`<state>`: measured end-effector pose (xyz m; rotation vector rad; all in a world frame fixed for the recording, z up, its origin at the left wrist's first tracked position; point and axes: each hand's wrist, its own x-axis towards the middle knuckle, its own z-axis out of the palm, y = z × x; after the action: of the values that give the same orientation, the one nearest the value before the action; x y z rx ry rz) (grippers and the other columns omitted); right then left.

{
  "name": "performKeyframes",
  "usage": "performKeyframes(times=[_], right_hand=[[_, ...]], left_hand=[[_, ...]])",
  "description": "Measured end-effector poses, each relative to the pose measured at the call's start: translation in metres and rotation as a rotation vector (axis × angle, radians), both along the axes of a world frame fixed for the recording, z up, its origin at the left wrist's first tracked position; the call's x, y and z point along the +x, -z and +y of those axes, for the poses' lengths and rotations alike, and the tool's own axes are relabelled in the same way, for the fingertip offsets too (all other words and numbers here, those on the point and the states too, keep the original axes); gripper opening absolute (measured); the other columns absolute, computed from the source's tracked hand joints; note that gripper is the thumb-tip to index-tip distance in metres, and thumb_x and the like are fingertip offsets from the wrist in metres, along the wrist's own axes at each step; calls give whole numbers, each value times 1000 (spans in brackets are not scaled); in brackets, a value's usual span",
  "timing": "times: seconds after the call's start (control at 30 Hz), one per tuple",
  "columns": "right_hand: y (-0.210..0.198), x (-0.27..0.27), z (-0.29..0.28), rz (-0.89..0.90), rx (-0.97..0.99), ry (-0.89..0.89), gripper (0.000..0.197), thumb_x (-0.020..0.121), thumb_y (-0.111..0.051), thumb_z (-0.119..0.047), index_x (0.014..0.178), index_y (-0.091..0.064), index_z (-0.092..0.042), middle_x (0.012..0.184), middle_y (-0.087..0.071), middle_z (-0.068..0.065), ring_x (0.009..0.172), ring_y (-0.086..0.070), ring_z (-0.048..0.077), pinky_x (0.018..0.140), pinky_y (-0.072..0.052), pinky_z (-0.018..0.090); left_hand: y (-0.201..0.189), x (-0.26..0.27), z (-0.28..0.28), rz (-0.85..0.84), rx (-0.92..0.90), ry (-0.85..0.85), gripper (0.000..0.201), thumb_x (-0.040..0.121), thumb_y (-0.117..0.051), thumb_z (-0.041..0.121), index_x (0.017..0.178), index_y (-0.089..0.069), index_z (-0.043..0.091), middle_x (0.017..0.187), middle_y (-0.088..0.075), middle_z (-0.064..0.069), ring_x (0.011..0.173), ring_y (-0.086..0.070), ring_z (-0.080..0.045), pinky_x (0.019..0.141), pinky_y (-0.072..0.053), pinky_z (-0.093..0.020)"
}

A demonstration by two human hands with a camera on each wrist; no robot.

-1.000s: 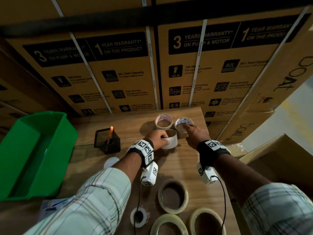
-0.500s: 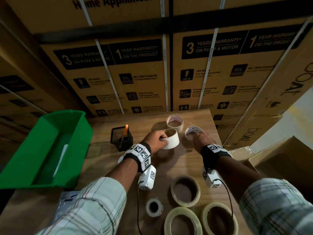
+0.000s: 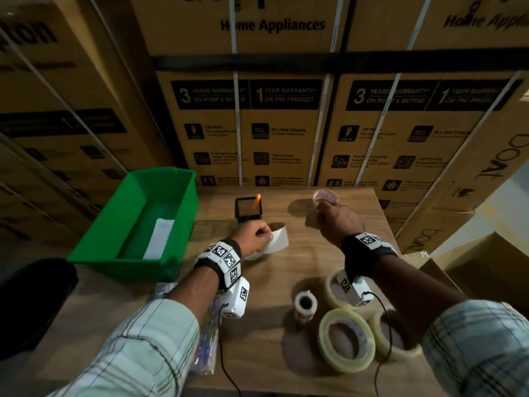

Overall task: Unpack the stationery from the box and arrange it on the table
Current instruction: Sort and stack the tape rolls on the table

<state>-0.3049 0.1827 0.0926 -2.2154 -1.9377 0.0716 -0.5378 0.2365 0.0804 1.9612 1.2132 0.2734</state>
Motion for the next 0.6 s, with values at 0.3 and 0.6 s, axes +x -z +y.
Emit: performKeyframes(times=[0.3, 0.6], right_hand=[[-13, -125, -35, 70, -10, -24, 22, 92, -48, -29, 106, -49, -12, 102, -62, 18, 87, -61, 38, 60, -35, 34], [25, -179, -88, 125, -127, 19, 27, 91, -49, -22, 111, -51, -5, 106, -61, 21, 92, -60, 38, 69, -41, 38]], left_hand=[[3, -108, -57, 78, 51, -54, 11, 87, -62, 21, 91, -67, 12, 95, -69, -9, 91, -63, -26, 78, -49, -32], [35, -131, -117, 124, -20, 28, 22, 90, -61, 19, 111, -66, 13, 115, -68, -8, 106, -62, -24, 86, -44, -23]])
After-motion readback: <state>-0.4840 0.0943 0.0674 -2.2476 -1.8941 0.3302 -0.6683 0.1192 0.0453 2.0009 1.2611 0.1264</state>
